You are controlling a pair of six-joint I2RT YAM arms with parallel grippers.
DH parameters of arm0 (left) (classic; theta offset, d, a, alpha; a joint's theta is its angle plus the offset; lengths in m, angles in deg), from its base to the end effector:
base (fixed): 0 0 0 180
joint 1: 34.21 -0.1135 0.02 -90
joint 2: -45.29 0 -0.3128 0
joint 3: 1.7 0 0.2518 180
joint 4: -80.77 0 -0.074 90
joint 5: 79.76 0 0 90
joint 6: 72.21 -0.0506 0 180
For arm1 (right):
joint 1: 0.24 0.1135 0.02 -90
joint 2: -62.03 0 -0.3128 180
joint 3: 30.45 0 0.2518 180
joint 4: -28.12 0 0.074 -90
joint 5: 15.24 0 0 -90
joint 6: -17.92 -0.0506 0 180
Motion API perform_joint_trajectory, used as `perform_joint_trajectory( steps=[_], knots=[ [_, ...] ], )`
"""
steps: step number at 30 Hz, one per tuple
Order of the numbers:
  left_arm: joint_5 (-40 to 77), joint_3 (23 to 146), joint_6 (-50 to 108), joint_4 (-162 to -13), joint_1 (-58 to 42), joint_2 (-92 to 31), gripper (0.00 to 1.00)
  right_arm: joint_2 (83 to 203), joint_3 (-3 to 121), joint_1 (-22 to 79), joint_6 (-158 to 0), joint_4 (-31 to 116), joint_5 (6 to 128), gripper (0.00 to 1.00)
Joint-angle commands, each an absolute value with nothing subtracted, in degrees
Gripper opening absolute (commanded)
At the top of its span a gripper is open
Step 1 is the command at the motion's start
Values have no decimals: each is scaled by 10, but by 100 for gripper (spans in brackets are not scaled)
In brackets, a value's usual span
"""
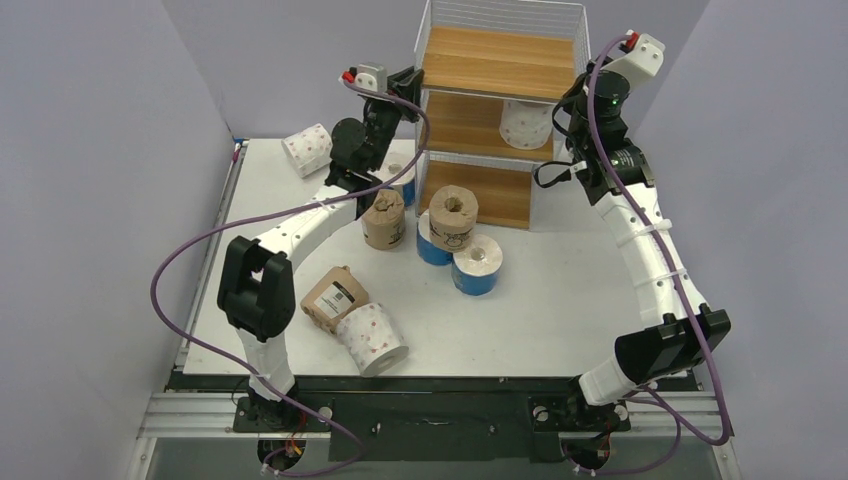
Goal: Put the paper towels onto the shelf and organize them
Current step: Move the shelf to the center of the board.
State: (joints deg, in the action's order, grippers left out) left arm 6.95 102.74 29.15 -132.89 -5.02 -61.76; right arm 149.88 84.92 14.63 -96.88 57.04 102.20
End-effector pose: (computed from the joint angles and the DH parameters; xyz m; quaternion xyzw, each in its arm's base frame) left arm 0.4117 -0.2267 0.4653 0.0515 0.4898 -0.2883 0.8212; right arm 0.3447 0.0674 0.5395 0.2252 0.6783 0.0705 0.6958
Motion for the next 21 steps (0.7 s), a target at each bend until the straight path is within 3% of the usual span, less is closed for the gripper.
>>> perform_joint_trajectory(
  steps=[1, 2, 4, 10, 11, 16, 21],
  knots=[
    [59, 1031, 303, -1311, -58, -614, 26, 1522, 820, 139, -1028, 673, 993, 0],
    [58, 1029, 303, -1311, -58, -608, 30, 1519, 820, 138, -1030, 676, 993, 0],
    [58, 1025, 306, -1312, -58, -599, 51, 1511, 820, 135, -1033, 688, 992, 9],
    [60, 1009, 319, -1315, -57, -567, 92, 1479, 819, 135, -1038, 708, 995, 50],
    [58, 1006, 320, -1317, -57, -557, 98, 1472, 818, 135, -1038, 711, 995, 53],
    [40, 958, 333, -1318, -57, -496, 96, 1415, 804, 135, -1045, 732, 1003, 65],
    [0, 865, 348, -1319, -56, -385, 96, 1329, 732, 140, -1061, 722, 1005, 66]
  ],
)
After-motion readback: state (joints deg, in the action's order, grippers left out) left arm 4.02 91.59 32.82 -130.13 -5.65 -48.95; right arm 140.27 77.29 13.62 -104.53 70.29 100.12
